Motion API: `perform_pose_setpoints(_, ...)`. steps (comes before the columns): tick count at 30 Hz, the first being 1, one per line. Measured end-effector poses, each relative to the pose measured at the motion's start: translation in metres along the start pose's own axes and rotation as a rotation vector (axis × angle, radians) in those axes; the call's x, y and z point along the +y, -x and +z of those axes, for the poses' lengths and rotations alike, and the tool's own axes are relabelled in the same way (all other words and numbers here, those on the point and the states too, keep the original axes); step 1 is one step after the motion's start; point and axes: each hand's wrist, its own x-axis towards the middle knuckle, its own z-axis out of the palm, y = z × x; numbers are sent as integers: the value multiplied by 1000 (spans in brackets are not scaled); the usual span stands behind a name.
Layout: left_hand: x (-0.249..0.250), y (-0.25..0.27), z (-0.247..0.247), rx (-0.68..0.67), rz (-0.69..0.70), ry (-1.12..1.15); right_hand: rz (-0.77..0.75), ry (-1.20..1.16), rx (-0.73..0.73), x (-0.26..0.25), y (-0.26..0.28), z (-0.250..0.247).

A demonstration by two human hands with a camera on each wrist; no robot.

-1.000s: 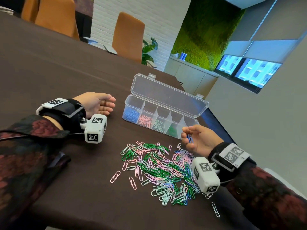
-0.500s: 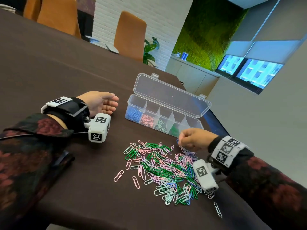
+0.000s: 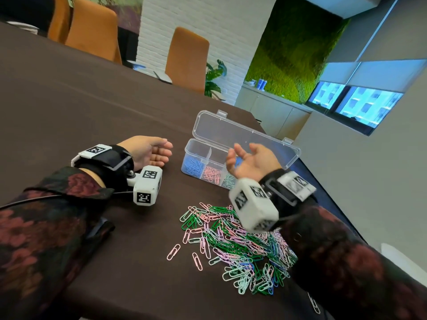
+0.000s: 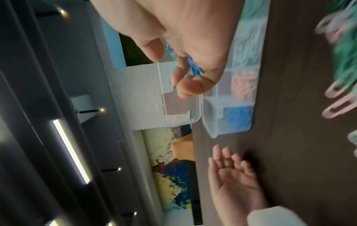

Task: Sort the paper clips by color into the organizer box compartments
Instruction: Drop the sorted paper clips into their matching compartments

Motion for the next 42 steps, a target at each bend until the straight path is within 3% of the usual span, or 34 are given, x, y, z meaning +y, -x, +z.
perform_pose_setpoints(6,-1,0,0,-3,9,17,-63,-190,-15,11,-29,54)
perform_pose_setpoints(10,0,-1,-1,-13,3,21,-106,-170,-65,18,-32,54)
perform_pose_setpoints(13,0,-2,-2,-21,4,18,-182,-133,-188,14,-20,38)
perform_pose_setpoints(16,0,-2,-3,-31,4,11,-241,128,-272,-3,5,14)
perform_pose_setpoints(20,-1,-5,-3,-31,6,-11,-299,778,-319,-31,45,-33)
perform_pose_setpoints(23,-2,-8,-4,-35,5,-18,-234,1402,-361,-42,70,-76)
perform_pose_setpoints(26,-3,-11,-4,-57,4,-32,-46,1863,-386,-38,89,-114)
perform_pose_setpoints(35,-5,-13,0,-85,2,-75,231,2144,-230,-12,131,-168)
perform_pose_setpoints(42,-5,-13,-3,-69,-5,-85,19,2072,-255,3,121,-159)
